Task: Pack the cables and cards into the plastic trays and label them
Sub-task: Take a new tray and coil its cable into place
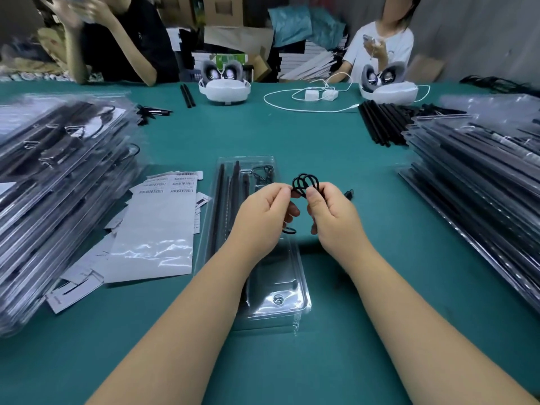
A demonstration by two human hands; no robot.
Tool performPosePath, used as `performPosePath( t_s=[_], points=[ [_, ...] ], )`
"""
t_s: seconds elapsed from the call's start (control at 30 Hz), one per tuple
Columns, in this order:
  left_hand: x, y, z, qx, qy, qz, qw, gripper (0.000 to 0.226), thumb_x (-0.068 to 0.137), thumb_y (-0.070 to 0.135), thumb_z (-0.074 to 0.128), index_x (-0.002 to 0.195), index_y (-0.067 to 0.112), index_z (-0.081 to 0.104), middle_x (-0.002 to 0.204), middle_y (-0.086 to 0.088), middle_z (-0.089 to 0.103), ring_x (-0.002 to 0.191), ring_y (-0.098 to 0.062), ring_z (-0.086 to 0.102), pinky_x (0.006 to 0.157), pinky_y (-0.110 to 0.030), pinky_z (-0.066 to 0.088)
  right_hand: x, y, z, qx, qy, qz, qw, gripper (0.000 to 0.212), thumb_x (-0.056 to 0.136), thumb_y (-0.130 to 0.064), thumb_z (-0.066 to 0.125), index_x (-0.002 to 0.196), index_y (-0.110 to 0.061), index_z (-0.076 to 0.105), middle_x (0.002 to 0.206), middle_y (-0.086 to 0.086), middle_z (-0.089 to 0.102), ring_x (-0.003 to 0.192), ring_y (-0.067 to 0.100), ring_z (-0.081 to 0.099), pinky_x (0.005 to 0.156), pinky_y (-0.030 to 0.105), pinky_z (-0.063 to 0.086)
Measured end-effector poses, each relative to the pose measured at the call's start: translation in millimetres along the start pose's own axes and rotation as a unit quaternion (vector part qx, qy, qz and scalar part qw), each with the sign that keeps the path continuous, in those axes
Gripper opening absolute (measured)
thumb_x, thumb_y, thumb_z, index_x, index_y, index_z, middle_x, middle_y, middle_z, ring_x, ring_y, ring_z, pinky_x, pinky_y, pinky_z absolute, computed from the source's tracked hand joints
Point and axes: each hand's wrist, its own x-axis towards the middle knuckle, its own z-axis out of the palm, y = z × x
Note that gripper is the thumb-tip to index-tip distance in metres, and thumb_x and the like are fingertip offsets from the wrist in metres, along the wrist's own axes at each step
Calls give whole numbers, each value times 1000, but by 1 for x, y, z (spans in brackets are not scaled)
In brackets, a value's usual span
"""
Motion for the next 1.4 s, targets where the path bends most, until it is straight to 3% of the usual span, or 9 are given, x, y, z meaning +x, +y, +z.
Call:
performPosePath(
  t_s=[0.1,0.3,0.43,0.6,0.87,1.07,1.23,1.3,1.4],
  points=[
    [-2,3,-3,15,12,31,999,20,97,24,52,93,34,69,78,15,69,73,4,59,65,-9,47,1,-2,-3,15,2,2,1000,22,100,-31,42,83,-22,53,61,-13,46,56,5,43,62,45,48],
    [-5,6,-8,-197,-11,-73,978,18,92,12,60,85,19,75,52,9,51,45,-4,40,43,-17,38,-5,-5,0,-11,-46,-15,999,18,100,-28,44,83,-27,49,66,-11,48,62,7,46,70,45,47],
    [-3,6,-11,-256,6,-107,961,21,91,11,61,74,14,74,58,2,57,49,-6,50,49,-18,49,-7,-6,3,-24,-103,2,994,15,92,-39,56,81,-33,50,62,-23,56,59,-6,50,62,20,40],
    [-6,7,-13,-254,-52,-85,962,13,78,25,69,80,16,78,76,-7,65,64,-11,61,56,-20,50,-8,-8,-2,23,-109,3,994,17,84,-38,69,75,-29,57,55,-24,55,55,-5,47,57,13,40],
    [-4,4,-15,-258,-46,-50,964,23,70,34,73,86,18,78,73,-4,61,62,-9,54,52,-17,45,-10,-9,2,34,-106,-4,994,21,76,-36,77,79,-27,58,64,-22,57,62,-5,51,63,14,43],
    [-4,5,-13,-252,-58,-10,966,11,80,27,67,84,24,77,74,6,68,63,-8,59,57,-19,48,-11,-12,7,-2,-68,-51,996,16,93,-29,55,77,-28,57,58,-24,58,57,-3,52,57,18,38],
    [-8,3,0,-68,-118,20,991,28,76,42,65,104,37,60,108,9,66,100,-3,63,87,-18,49,-7,-16,8,-23,-125,-106,986,17,91,-20,46,83,-14,59,76,9,58,77,21,52,64,33,39],
    [-9,1,4,-81,-97,22,992,16,89,36,56,104,35,63,111,12,66,106,0,61,92,-19,46,-7,-13,7,-54,-145,-87,984,14,94,-20,48,90,-13,59,79,4,62,79,19,55,66,28,44],
    [-4,-1,4,-126,-37,-11,991,31,101,28,42,90,24,71,96,11,72,92,-1,66,77,-16,50,-6,-6,5,-106,-153,-56,981,14,91,-25,58,104,-22,62,84,-13,61,76,6,56,64,15,39]
  ],
)
